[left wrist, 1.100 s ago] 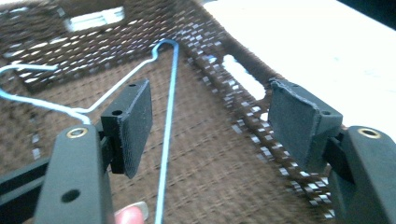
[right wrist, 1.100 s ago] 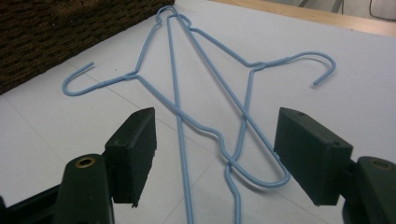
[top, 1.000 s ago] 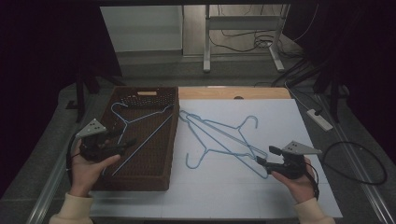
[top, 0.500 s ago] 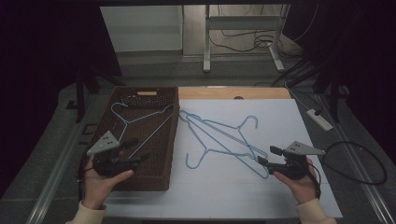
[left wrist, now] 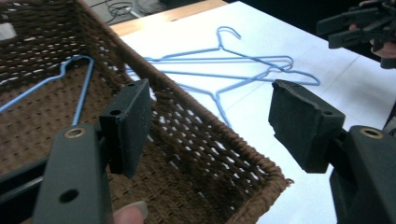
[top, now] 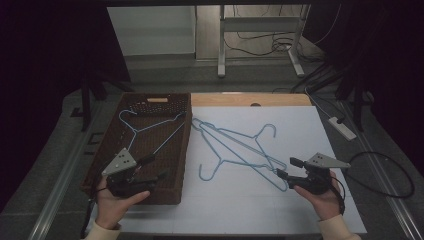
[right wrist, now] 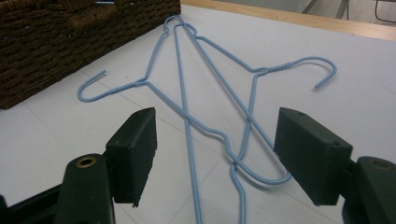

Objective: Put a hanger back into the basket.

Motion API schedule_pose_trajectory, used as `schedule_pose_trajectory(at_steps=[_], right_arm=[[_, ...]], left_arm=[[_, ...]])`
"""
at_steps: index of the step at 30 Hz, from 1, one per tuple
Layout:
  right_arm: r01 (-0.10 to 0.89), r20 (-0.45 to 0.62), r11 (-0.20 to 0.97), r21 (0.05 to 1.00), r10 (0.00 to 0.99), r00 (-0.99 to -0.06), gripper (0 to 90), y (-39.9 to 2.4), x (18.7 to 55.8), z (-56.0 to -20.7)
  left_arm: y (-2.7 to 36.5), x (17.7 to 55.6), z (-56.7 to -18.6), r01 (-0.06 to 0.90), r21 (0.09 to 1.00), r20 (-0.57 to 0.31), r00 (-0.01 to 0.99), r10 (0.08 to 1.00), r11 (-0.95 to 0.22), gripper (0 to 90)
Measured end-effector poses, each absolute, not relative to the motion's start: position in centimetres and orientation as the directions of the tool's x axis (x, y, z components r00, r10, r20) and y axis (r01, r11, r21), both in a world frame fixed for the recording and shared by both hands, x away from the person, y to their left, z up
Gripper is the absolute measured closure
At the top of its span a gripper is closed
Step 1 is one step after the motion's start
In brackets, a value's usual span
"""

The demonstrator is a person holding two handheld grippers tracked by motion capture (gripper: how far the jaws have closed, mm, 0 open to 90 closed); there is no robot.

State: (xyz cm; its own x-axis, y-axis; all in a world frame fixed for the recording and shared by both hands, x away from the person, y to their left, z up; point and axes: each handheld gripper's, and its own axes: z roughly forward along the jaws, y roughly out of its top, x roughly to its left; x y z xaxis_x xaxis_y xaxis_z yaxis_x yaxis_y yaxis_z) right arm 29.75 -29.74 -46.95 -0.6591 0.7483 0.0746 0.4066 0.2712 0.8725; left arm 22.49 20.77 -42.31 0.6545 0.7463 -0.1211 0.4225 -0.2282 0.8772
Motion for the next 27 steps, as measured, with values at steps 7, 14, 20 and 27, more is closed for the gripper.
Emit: schedule_pose_trajectory(at_steps=[7, 14, 20, 27], right_arm=[[0.404, 0.073, 0.273, 0.873, 0.747, -0.661, 30.6, -29.8, 29.6, -47.0], [0.402, 0.069, 0.279, 0.872, 0.744, -0.665, 30.6, -29.7, 29.6, -47.0], [0.405, 0.067, 0.282, 0.87, 0.746, -0.663, 30.6, -29.8, 29.5, -46.9], [0.408, 0.054, 0.305, 0.86, 0.741, -0.669, 30.6, -29.5, 29.4, -47.1]], left_arm=[[20.5, 22.5, -42.5, 0.417, 0.88, -0.111, 0.649, 0.753, -0.229, 31.4], [20.9, 22.8, -42.5, 0.415, 0.881, -0.109, 0.646, 0.756, -0.228, 31.4], [20.8, 23.0, -42.8, 0.426, 0.877, -0.122, 0.645, 0.754, -0.223, 31.4], [20.8, 23.4, -43.7, 0.459, 0.867, -0.18, 0.65, 0.738, -0.193, 31.5]])
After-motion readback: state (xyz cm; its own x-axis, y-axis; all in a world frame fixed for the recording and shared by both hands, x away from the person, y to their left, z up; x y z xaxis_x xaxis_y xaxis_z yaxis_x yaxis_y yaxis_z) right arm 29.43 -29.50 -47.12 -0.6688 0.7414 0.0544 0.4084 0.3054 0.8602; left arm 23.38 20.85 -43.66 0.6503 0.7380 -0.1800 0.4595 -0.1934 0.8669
